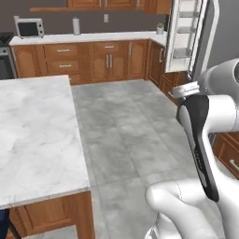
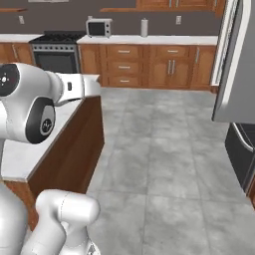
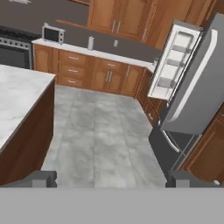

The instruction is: There is a bowl on the dining counter. Grab a lemon wedge from the fridge and place it in the bowl. Then get the liquor bottle and glass cup from the cabinet and place them next to the bowl.

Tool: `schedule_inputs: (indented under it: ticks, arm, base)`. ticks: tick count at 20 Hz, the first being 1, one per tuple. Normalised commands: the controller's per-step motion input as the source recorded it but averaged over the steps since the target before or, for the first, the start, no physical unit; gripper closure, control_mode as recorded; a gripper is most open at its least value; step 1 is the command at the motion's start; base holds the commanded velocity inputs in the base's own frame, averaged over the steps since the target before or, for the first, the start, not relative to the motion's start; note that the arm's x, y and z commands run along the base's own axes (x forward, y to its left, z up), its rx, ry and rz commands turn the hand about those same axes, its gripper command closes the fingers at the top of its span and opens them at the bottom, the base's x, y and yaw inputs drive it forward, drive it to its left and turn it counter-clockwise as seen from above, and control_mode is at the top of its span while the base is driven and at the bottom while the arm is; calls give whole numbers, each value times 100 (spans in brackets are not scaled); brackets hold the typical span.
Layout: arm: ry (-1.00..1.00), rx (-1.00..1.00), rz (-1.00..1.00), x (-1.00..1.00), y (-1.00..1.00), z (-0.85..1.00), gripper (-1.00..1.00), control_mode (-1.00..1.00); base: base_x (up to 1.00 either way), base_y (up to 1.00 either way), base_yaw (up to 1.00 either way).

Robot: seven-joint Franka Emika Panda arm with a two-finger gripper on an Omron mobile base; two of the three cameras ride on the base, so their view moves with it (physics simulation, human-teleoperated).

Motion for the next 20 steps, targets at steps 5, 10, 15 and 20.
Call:
schedule_inputs:
  ticks: [5, 10, 15, 20]
  arm:
    - [0, 0, 0, 0, 0, 0, -100, 100]
    - [0, 0, 0, 0, 0, 0, -100, 100]
    - [0, 0, 0, 0, 0, 0, -100, 100]
    - [0, 0, 0, 0, 0, 0, -100, 100]
  base:
    - [100, -19, 0]
    - [100, -31, 0]
    - [100, -37, 0]
    - [100, -29, 0]
